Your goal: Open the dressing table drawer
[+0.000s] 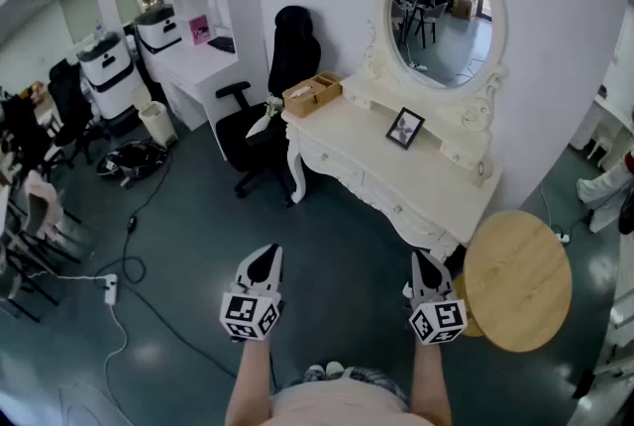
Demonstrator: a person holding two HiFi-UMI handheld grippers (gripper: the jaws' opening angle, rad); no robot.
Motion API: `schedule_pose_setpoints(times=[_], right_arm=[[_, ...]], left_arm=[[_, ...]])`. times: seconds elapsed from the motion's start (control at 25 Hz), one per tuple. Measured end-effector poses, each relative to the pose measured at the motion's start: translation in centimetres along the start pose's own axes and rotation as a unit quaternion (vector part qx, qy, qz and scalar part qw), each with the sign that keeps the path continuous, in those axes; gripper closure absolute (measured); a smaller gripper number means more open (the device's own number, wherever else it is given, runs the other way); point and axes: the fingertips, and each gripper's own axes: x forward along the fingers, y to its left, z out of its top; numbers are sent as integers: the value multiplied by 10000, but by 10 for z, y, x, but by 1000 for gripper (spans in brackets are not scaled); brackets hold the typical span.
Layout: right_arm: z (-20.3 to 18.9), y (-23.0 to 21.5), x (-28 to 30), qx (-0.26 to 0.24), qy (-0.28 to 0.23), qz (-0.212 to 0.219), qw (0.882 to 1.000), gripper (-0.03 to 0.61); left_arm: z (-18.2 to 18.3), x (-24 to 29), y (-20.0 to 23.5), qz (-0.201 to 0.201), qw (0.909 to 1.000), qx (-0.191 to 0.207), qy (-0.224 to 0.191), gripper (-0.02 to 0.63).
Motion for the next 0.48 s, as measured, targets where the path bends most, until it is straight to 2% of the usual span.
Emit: schedule_pose_setpoints(times=[0.48], right_arm=[[-1,7,-1,11,18,87,10000,568]], left_arm=[[-3,1,-4,-46,10000,-38,71,581]])
